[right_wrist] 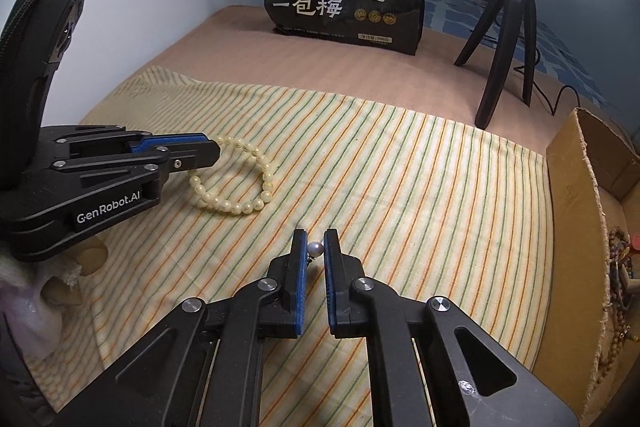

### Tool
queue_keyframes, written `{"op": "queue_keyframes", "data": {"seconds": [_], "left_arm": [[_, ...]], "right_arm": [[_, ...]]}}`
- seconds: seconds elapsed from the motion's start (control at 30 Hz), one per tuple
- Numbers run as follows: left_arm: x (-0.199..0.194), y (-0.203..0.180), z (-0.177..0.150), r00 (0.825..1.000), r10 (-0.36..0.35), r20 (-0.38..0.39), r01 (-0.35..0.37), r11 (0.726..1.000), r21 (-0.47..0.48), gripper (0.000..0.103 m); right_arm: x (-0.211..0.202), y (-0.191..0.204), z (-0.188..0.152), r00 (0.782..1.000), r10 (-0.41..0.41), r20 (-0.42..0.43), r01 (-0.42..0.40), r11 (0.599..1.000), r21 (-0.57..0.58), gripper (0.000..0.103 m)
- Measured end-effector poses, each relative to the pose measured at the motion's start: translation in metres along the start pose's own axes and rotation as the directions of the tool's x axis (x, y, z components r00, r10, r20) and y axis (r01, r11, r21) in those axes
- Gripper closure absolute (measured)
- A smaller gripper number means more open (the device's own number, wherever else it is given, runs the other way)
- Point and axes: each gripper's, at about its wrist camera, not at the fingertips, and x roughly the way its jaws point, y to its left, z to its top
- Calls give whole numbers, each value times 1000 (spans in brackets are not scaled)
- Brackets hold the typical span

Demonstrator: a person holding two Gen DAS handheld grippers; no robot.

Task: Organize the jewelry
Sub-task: 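Close the left tool on the cream bead bracelet and lift it, then carry the bracelet with the left tool while right carries the earring to the box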

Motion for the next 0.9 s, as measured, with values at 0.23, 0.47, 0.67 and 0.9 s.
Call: {"op": "queue_keyframes", "data": {"seconds": [0.23,0.47,0.67,0.9], "left_arm": [[-27,-7,4,999,-14,40,14,1000,-8,98],[-56,-23,6,996,-30,85,31,1000,1,98],[-78,-46,13,989,-67,129,68,998,-3,98],[-99,-83,22,976,-128,178,128,992,10,98]], "right_arm": [[-20,-4,-1,1000,-2,24,1,1000,3,97],[-49,-11,-1,998,-9,60,8,1000,9,97],[-79,-21,-6,995,-20,93,18,1000,24,97],[-112,-45,-11,992,-39,124,32,998,59,97]]}}
